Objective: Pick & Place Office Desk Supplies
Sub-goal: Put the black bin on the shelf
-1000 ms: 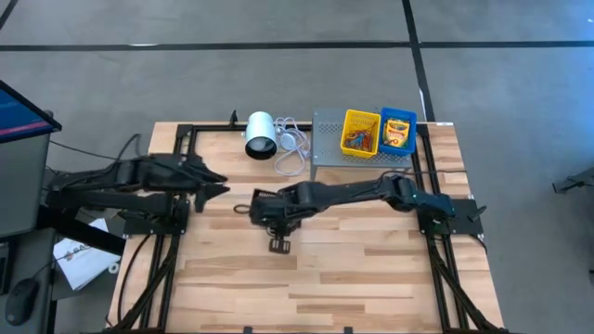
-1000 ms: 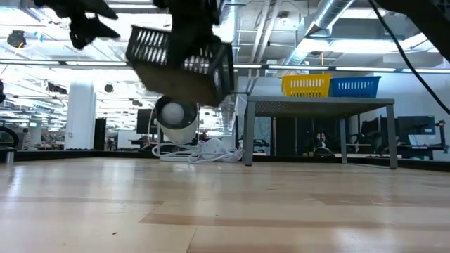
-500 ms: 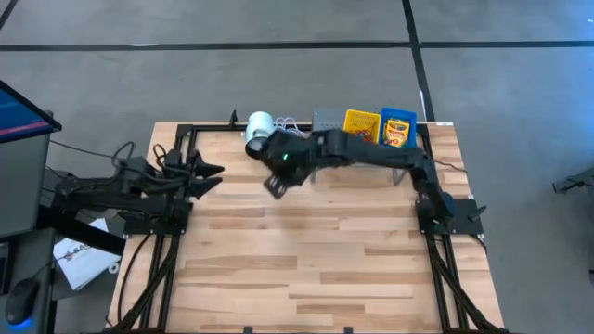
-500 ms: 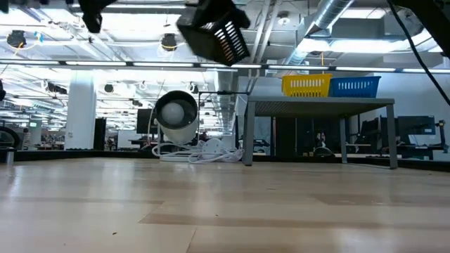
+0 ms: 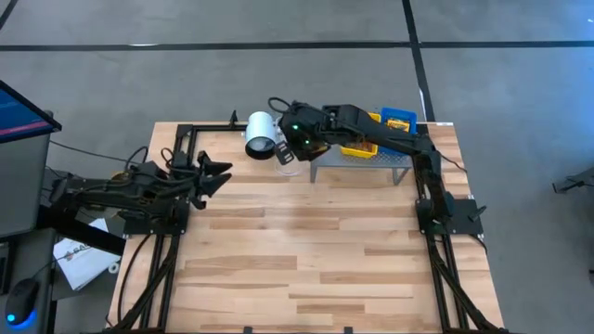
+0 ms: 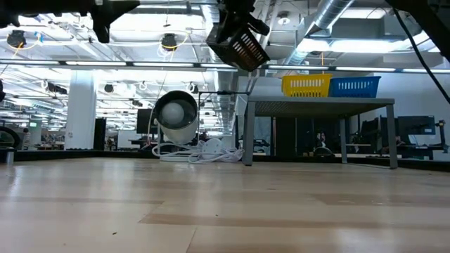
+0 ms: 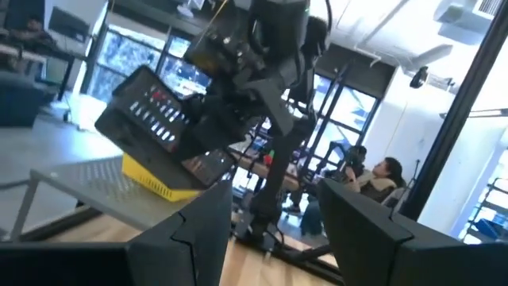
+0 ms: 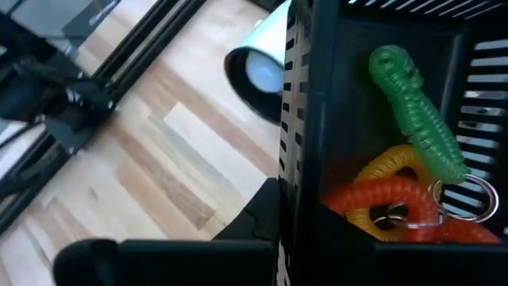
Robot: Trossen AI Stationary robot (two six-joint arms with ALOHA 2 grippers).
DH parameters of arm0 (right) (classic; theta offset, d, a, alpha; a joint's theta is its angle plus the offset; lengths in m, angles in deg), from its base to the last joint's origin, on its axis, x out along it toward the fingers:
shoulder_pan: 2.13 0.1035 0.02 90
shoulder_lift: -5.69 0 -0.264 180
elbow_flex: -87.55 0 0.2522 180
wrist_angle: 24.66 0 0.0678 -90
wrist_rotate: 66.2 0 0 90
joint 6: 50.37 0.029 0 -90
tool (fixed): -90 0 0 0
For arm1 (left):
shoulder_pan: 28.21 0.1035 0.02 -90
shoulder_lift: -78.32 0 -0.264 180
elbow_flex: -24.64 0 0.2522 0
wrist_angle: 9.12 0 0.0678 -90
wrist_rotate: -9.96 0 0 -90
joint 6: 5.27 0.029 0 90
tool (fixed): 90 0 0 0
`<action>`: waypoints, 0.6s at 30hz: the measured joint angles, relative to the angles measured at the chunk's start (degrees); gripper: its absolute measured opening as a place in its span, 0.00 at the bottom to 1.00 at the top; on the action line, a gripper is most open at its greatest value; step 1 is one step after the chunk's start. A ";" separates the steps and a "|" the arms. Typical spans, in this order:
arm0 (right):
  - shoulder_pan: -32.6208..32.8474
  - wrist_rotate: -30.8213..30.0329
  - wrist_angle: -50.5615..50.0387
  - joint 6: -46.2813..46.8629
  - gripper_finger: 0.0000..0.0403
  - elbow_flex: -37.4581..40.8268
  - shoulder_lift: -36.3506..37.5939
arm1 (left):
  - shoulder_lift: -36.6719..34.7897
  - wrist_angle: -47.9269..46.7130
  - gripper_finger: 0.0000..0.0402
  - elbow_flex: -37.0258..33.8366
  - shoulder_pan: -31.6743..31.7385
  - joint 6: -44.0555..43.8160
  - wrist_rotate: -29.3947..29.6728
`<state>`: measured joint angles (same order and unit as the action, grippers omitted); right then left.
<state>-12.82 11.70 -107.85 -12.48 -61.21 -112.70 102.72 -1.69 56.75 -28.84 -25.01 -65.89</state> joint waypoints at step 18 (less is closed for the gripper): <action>-2.24 -4.26 -3.97 3.14 0.00 -0.05 -2.57 | 2.34 0.50 0.46 0.00 0.00 1.35 -0.04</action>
<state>-15.05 7.43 -111.81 -9.34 -61.26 -115.27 105.06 -1.19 56.75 -28.84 -23.66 -65.93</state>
